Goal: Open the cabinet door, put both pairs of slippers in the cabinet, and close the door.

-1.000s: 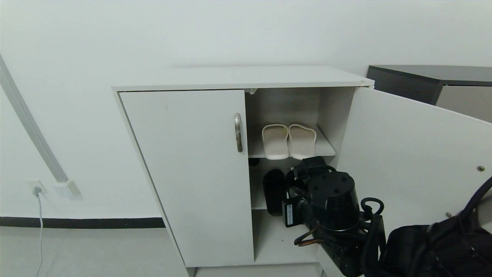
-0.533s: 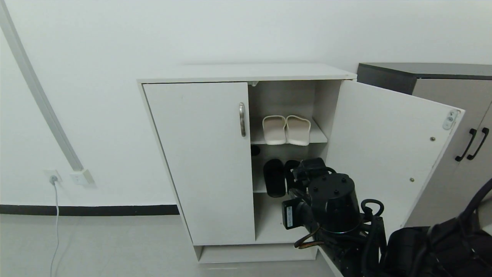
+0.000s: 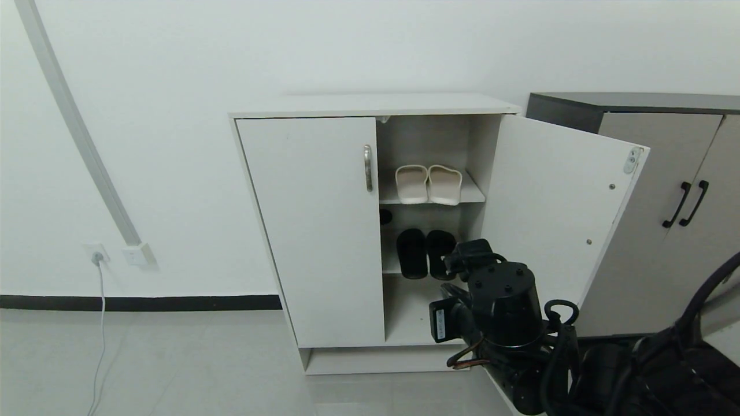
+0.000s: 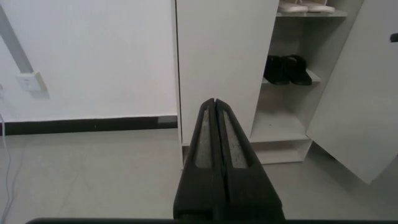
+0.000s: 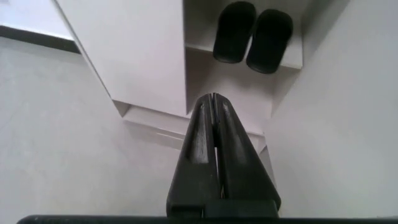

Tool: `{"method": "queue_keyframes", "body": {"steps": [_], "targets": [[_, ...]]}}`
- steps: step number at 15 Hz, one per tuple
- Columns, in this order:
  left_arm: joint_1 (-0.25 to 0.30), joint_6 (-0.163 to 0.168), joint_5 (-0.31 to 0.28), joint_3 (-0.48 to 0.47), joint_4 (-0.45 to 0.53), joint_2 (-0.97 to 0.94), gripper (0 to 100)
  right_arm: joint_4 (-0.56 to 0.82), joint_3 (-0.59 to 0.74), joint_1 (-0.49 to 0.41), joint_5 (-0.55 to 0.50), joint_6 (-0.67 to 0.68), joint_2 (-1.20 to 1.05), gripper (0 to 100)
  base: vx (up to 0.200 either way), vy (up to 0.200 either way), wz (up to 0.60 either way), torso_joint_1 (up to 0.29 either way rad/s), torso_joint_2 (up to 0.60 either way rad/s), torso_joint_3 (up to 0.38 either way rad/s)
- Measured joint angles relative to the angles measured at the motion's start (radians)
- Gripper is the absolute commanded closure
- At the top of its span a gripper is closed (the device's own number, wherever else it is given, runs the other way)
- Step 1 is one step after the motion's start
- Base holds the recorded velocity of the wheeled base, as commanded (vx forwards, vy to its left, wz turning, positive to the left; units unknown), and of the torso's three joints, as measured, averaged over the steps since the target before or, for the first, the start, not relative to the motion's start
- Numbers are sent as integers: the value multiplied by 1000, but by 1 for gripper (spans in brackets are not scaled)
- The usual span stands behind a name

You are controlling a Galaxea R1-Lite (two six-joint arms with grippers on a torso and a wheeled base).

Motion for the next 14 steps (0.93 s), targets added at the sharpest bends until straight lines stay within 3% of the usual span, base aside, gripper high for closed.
{"method": "queue_keyframes", "body": {"steps": [14], "targets": [[0,3,-1,0,0,0,100,-3,3,1,-1,-2,14,100,0,0,0,0,0,0]]}}
